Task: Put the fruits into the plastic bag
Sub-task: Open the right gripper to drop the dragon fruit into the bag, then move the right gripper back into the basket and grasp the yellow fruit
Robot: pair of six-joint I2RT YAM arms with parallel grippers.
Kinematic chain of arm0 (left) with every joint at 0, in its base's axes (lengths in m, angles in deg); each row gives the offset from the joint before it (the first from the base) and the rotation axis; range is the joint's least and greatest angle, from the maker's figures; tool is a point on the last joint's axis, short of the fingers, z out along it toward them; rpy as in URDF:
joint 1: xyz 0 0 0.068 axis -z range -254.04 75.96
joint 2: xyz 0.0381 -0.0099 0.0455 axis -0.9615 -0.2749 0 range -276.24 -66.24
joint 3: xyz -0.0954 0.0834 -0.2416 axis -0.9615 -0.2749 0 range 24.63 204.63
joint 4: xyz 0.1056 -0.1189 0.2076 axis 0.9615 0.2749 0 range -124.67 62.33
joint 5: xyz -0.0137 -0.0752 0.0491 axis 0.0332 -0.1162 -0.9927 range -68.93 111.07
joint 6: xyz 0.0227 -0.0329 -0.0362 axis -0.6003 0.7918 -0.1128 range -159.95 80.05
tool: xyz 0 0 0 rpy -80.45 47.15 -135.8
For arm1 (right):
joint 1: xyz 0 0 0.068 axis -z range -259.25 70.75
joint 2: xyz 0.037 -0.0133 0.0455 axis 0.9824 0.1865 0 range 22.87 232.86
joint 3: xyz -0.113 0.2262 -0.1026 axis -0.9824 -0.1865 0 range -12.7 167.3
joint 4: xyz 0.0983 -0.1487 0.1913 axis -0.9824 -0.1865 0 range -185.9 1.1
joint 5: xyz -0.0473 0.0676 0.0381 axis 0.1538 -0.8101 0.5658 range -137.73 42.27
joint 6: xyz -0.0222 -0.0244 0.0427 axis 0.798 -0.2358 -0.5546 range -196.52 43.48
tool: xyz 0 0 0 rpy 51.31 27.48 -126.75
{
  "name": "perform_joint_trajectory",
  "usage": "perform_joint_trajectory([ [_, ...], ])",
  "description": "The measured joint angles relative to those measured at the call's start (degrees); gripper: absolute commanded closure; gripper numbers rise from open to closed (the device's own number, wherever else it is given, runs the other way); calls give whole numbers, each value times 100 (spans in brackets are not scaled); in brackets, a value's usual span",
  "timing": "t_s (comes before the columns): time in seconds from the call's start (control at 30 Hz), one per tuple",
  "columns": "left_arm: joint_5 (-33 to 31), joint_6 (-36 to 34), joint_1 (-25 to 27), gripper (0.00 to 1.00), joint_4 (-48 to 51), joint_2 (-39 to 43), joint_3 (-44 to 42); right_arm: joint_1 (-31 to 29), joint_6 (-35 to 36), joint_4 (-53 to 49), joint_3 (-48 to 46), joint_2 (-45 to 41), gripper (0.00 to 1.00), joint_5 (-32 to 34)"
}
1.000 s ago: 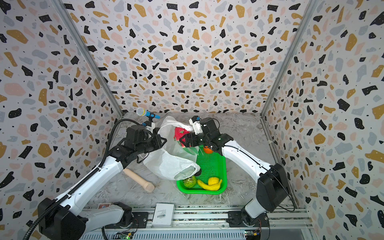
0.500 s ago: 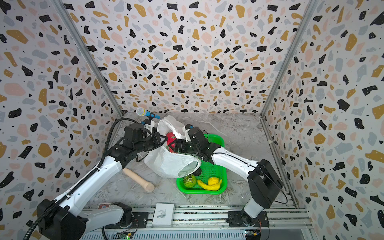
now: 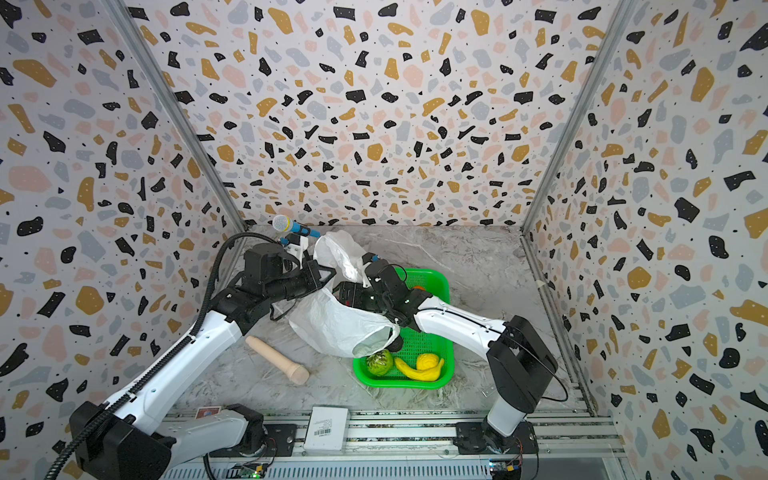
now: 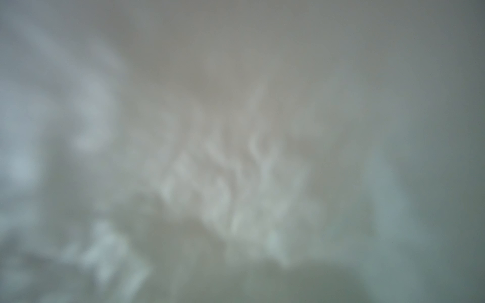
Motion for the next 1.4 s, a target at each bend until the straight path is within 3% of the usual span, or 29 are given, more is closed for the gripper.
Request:
perform_joint_trajectory([
  [0.4,-173,-87,-9,100,109,0,-4,140,765,-874,138,-448,1,326],
  [0.63,-260,-157,-68,100,221,-2,-15,835,1117,-1377,-219,-1777,1,570],
  [0.9,-413,-243,-83,100,299,-2,-15,1582,1473,-1561,-1449,-3604,1,525],
  [1.0,-420,-243,-85,100,297,-9,-15,1864,1521,-1845,-1679,-3921,0,599],
  [1.23,-439,-243,-85,100,299,-35,-15,1991,2218,-3141,-1700,-3294,3,732],
  [1.4,-450,-243,-87,100,295,-55,-15,1596,2813,-4052,-1696,-2559,3,710],
])
